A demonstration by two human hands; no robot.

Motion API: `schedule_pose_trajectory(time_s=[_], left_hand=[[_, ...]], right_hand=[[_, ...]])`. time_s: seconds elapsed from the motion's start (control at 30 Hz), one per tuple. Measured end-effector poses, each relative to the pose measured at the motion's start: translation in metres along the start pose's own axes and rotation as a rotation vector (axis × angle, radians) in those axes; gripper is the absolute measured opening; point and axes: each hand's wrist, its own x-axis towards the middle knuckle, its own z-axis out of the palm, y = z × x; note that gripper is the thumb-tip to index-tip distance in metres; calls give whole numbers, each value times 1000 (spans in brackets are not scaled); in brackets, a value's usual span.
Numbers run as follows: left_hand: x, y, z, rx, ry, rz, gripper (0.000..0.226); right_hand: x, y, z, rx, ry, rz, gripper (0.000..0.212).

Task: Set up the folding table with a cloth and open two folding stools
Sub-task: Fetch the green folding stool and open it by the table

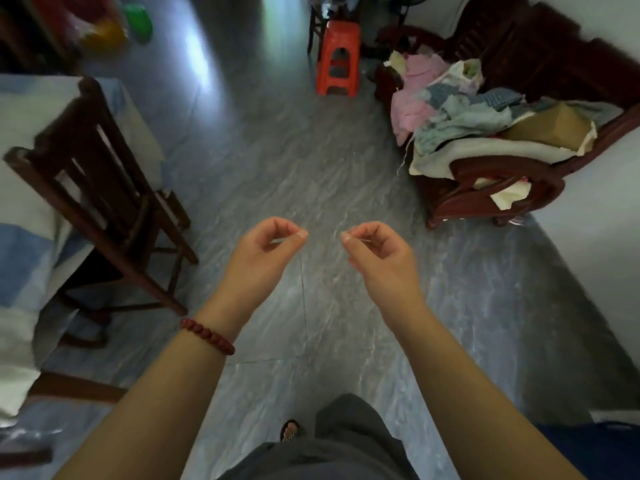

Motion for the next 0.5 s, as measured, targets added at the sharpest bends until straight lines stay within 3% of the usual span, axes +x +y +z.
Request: schedule_pose_trajectory(time_s=[0.27, 0.5], left_hand=[[118, -5, -45, 11, 165, -37, 15], [274, 7, -45, 12, 218, -16, 13]], right_hand=[[125, 5, 64, -39, -172, 38, 14], [287, 1, 109, -5, -229, 33, 23]])
